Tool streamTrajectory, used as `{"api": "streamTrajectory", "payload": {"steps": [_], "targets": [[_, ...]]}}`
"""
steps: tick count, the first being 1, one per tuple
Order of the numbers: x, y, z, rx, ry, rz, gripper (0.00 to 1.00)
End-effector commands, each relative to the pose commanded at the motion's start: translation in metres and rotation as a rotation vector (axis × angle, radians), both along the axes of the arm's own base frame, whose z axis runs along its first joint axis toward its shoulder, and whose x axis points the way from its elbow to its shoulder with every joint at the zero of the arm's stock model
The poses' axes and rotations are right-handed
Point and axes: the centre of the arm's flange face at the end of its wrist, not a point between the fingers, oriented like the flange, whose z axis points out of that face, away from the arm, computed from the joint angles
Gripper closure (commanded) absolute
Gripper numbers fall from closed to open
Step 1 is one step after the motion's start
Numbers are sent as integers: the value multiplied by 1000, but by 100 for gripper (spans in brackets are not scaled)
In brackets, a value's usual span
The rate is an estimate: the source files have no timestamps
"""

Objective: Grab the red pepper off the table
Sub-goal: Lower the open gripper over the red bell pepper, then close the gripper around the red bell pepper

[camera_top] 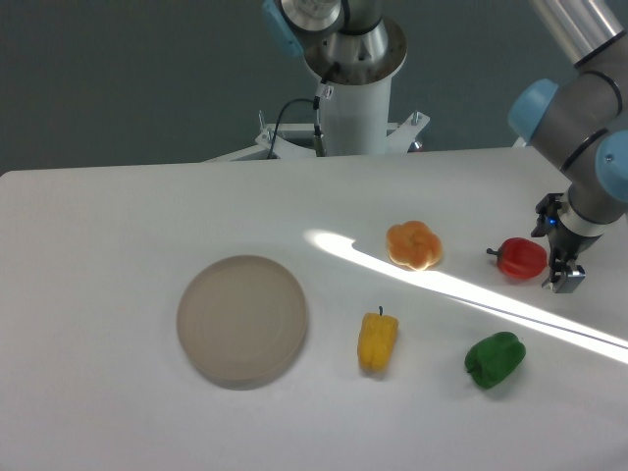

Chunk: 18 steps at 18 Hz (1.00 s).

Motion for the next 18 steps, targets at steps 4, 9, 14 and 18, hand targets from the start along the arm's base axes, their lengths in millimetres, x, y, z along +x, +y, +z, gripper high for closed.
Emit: {"api": "streamTrajectory", "payload": {"steps": [4, 9, 14, 18], "targets": [[8, -3, -13, -14, -24, 4, 0], [11, -4, -21, -17, -38, 7, 0], [14, -4, -29, -13, -26, 6, 0], [16, -5, -36, -19, -39, 20, 4]]}}
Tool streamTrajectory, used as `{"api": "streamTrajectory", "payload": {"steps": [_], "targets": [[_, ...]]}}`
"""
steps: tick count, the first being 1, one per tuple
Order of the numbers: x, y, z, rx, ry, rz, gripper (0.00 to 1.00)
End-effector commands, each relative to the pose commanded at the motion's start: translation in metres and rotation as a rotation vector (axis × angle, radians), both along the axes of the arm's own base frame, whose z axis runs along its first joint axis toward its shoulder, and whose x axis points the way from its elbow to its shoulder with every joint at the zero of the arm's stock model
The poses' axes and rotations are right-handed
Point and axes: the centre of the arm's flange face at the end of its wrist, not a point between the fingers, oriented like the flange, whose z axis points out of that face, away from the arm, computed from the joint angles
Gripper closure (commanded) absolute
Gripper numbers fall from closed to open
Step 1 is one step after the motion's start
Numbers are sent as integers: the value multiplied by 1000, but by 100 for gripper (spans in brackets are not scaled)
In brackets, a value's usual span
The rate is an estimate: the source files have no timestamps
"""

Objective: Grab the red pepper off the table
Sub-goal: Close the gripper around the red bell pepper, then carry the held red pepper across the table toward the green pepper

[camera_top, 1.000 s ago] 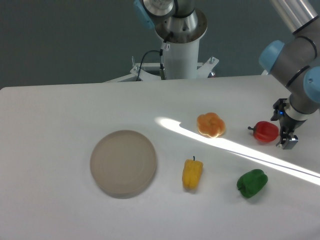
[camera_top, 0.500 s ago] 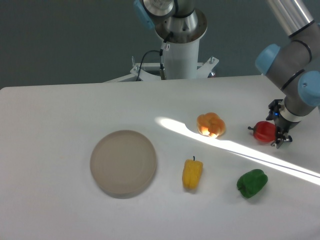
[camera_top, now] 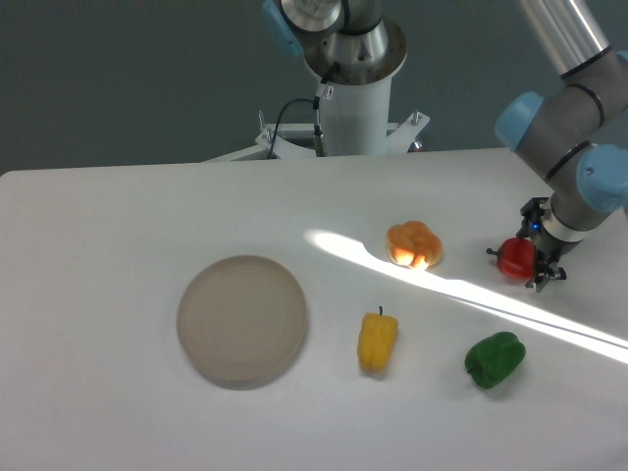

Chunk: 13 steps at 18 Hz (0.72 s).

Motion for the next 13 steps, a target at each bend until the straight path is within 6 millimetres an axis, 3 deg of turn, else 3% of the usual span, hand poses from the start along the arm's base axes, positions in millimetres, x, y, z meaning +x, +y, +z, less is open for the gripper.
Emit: {"api": "streamTrajectory", "payload": {"steps": [4, 10, 13], "targets": [[-3, 1, 5, 1, 8, -2, 39], [-7, 3, 15, 5, 24, -2, 51], [-13, 22, 39, 24, 67, -5, 52]]}}
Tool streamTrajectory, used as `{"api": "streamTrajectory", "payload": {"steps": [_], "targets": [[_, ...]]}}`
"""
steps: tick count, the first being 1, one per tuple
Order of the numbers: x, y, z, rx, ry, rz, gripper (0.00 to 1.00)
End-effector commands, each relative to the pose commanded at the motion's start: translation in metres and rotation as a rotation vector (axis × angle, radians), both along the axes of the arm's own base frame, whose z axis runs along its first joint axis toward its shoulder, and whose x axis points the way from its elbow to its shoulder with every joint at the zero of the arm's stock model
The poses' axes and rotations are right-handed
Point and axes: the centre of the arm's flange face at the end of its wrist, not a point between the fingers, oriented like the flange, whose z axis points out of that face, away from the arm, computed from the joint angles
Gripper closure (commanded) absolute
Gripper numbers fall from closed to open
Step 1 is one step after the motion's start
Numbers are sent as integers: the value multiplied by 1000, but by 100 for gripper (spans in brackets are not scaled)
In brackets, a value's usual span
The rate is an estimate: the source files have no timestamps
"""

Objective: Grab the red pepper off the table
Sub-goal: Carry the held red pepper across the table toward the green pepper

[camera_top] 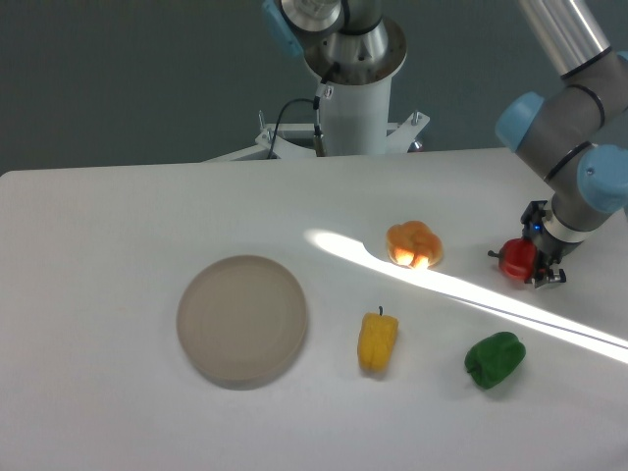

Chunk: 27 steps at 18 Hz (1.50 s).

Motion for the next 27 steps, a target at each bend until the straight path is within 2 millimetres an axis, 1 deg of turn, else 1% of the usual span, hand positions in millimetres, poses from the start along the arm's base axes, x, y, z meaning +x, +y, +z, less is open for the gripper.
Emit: {"api": "streamTrajectory", "payload": {"steps": [2, 3, 4, 6, 7, 10, 12, 13, 16, 19, 20, 27], "targets": [[3, 27, 18, 17, 37, -9, 52], [1, 35, 26, 25, 55, -11, 52], [1, 43, 30, 32, 64, -14, 52], [3, 63, 46, 50, 96, -11, 52], [5, 71, 53, 57, 107, 3, 52], [15, 107, 69, 81, 139, 49, 52], [20, 125, 85, 102, 166, 75, 52], [24, 137, 89, 111, 173, 85, 52], [28, 161, 102, 142, 192, 110, 52], [27, 169, 104, 177, 183, 115, 52], [30, 172, 107, 181, 185, 118, 52], [32, 176, 115, 191, 193, 141, 52]]}}
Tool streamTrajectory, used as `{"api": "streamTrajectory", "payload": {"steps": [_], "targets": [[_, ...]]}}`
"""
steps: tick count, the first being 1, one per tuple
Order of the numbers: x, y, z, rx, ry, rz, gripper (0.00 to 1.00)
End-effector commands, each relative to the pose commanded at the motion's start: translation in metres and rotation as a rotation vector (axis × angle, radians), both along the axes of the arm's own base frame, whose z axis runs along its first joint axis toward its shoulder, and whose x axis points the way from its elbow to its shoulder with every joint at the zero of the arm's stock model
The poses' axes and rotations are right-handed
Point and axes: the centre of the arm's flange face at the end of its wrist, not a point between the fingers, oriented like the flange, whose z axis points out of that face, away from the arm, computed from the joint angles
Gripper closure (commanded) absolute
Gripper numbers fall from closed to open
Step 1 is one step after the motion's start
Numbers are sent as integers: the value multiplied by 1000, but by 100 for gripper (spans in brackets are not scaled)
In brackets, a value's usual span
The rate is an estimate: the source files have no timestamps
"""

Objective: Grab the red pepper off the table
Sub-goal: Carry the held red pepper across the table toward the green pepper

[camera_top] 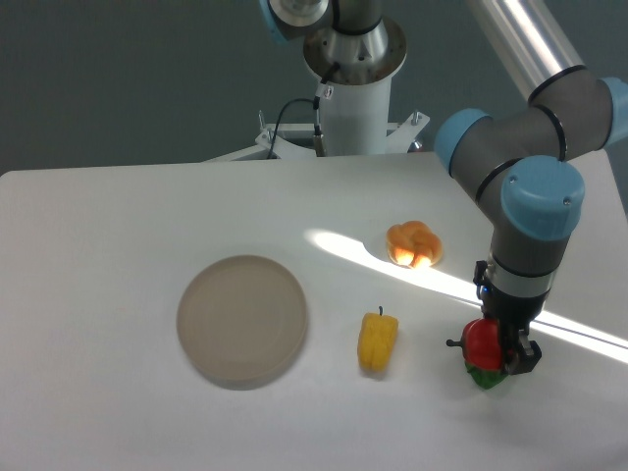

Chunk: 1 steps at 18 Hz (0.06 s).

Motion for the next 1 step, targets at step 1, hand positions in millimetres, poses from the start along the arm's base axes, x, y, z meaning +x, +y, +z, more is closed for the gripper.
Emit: {"api": "streamTrajectory", "payload": {"steps": [1], "targets": [[0, 0, -1, 2, -3, -1, 52]]}}
